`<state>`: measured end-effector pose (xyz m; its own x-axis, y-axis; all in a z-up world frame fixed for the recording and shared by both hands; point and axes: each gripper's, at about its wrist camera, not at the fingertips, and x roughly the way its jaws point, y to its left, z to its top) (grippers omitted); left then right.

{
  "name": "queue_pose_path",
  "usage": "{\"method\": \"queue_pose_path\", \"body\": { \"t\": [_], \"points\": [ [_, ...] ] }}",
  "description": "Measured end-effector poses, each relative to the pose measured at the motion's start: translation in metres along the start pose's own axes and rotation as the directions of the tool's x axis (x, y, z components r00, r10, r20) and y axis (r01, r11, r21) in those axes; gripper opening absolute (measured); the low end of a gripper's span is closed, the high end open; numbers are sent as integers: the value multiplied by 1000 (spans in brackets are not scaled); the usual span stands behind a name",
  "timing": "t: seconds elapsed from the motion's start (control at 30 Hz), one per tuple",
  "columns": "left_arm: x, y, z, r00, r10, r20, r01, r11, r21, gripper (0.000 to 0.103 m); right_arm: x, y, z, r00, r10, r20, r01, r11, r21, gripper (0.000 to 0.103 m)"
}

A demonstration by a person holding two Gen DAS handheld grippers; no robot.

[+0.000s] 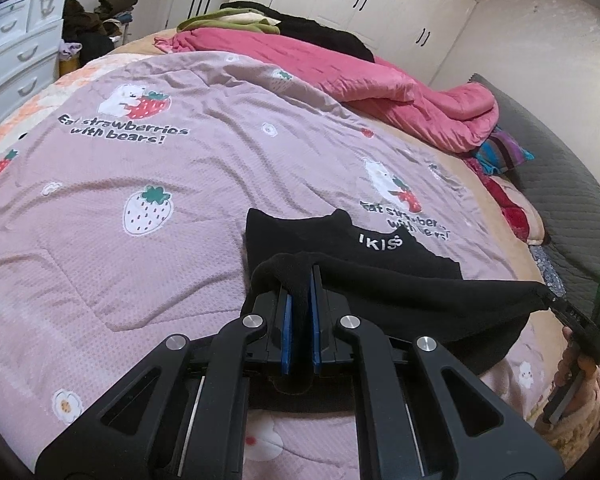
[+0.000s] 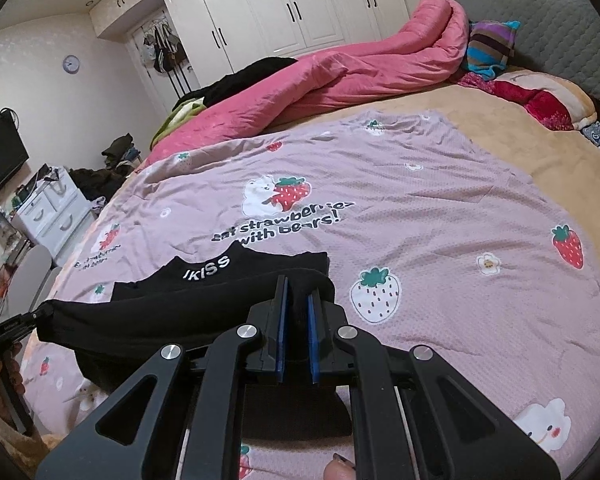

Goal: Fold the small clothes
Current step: 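Lift the hem with both tools and fold it toward the collar, then lay the folded hem down over the sleeves and open both tools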

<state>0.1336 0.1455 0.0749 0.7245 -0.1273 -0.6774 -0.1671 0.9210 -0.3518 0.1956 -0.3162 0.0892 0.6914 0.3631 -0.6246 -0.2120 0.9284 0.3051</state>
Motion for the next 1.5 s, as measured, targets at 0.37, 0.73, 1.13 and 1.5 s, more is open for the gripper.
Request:
{"method": "queue_pose_path", "body": {
  "t": [0.37,0.73,1.13,1.5],
  "points": [
    [32,7,-1,998,56,-29,-56,998,7,2,34,-1,1,998,-23,-53,23,1000,4,8],
    [45,16,-5,995,97,-37,-96,995,12,9,52,-5,-9,995,-58,-75,59,998,5,18],
    [31,-13,-53,989,113,-92,-91,972,215,9,42,15,-47,989,-51,-136,31,989,-142,18],
    [80,-29,-59,983,155,-97,-121,948,293,9,106,19,-61,965,-125,-230,83,979,-186,18]
  ]
}}
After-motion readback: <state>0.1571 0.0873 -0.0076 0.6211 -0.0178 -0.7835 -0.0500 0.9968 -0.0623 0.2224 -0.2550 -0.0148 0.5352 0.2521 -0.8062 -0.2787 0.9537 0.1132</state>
